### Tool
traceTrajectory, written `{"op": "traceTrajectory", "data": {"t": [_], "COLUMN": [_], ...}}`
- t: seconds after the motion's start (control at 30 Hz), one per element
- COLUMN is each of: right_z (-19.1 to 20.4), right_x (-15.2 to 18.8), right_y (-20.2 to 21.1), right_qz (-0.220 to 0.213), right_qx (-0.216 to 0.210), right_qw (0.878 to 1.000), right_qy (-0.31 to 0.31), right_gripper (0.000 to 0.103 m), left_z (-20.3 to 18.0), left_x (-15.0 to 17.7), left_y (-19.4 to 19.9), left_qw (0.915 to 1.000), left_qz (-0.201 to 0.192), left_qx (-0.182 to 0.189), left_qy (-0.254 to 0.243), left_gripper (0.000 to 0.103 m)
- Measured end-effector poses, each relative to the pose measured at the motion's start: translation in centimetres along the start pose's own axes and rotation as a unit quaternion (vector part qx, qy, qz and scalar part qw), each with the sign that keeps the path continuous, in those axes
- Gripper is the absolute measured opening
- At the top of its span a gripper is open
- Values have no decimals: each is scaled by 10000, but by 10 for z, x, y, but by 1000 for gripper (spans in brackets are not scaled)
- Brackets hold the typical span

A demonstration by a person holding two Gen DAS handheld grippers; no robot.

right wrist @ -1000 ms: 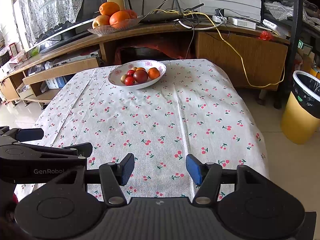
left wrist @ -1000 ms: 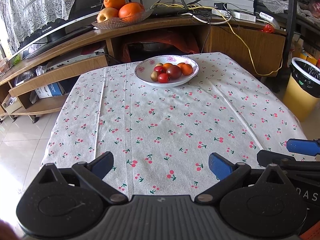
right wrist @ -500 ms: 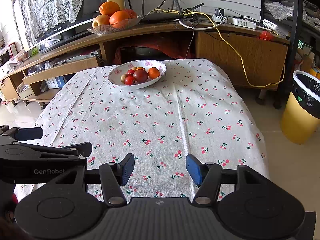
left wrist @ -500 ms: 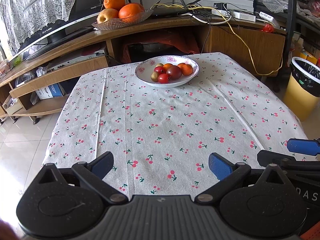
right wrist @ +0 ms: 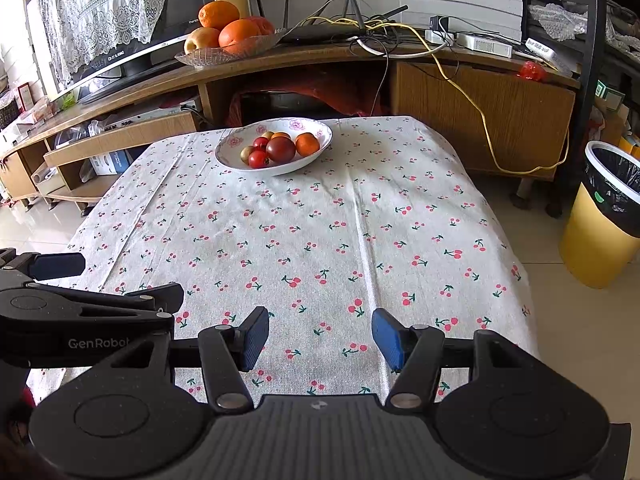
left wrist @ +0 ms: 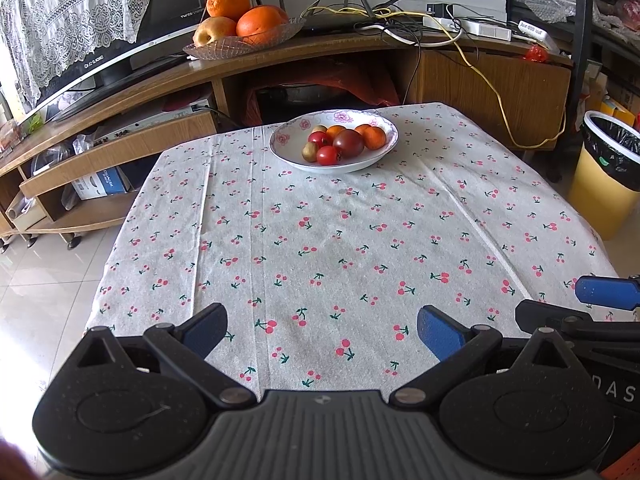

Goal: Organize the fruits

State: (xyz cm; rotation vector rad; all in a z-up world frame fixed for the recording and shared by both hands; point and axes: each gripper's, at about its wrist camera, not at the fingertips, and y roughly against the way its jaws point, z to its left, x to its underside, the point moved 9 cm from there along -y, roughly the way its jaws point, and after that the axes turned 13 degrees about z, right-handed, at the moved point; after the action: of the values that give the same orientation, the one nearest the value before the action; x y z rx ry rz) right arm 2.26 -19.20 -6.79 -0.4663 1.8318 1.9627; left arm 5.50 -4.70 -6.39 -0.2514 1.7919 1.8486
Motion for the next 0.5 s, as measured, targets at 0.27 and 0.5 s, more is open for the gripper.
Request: {"op": "traceTrajectory", "data": {"t": [0.27,0.5], "right_z": [0,1], "right_x": [0,0], "right_y": [-1,-1], "right_qz": [31,60], "right_qx": [15,50], "right_qw": [10000,10000], "right_qy": [13,32], "right_gripper": [53,53], "left_z": [0,-1], "left_x": [1,2], "left_y": [-1,-2], "left_qw": [10000,10000], "left_qz": [20,44], "left_qx": [-42,-73], "left_qy": [-17,-42], "left_gripper": [103,103]}}
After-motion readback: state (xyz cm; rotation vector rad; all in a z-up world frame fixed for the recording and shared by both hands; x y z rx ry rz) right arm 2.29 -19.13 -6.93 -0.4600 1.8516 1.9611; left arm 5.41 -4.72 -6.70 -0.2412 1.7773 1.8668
